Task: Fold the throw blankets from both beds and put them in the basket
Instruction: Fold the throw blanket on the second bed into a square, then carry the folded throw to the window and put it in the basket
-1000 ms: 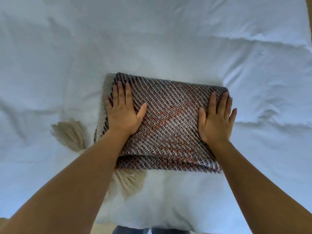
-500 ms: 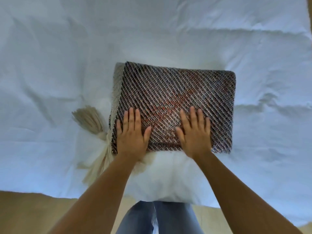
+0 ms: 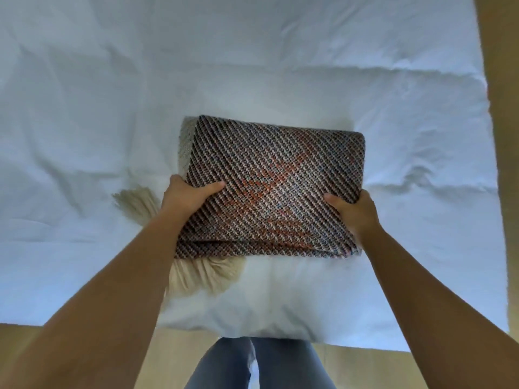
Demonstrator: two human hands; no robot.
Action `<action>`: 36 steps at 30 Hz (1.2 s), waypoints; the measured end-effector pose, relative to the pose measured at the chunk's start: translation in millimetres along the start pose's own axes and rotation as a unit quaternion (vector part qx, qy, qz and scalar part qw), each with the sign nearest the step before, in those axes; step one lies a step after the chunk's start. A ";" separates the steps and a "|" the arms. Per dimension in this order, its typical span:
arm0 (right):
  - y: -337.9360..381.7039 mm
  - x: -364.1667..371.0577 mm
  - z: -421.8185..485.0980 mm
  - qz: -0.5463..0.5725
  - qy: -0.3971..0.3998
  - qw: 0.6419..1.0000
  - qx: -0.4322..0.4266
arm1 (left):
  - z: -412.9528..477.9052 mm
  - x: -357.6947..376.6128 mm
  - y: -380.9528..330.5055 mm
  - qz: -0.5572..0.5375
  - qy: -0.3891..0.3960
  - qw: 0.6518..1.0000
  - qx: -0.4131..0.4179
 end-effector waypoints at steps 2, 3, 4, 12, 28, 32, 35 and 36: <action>6.7 -1.8 -5.2 -0.027 0.002 1.000 -0.010 | -3.4 -3.6 -3.4 -0.007 0.017 1.000 0.020; 11.0 -4.7 -11.0 -0.036 -0.007 0.999 -0.027 | -8.3 -5.2 -6.1 -0.020 0.022 0.999 0.036; 15.3 -7.9 -18.6 -0.039 -0.015 0.998 -0.046 | -14.8 -7.6 -9.6 -0.035 0.023 0.998 0.051; -14.1 -85.7 -141.1 -0.034 -0.150 0.982 -0.113 | -125.5 -6.2 -47.1 -0.023 0.045 0.974 0.222; -295.9 -358.6 -497.4 0.155 -0.469 0.866 0.075 | -558.6 213.5 -79.7 0.096 0.332 0.800 0.491; -384.4 -394.2 -620.0 0.171 -0.554 0.805 0.129 | -688.5 278.8 -30.0 0.128 0.407 0.739 0.521; -450.3 -403.4 -711.3 0.186 -0.601 0.758 0.170 | -781.9 322.0 25.3 0.150 0.453 0.693 0.540; -472.8 -404.5 -740.5 0.195 -0.615 0.742 0.181 | -812.8 335.5 47.3 0.161 0.469 0.677 0.544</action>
Point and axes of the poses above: each hand's wrist, its own z-axis towards the middle knuckle, its own x-axis out of the palm, y = z × x, the point moved 8 cm from there along z, towards the middle knuckle, and after that the axes turned 2 degrees about -z, right-handed, at the moved point
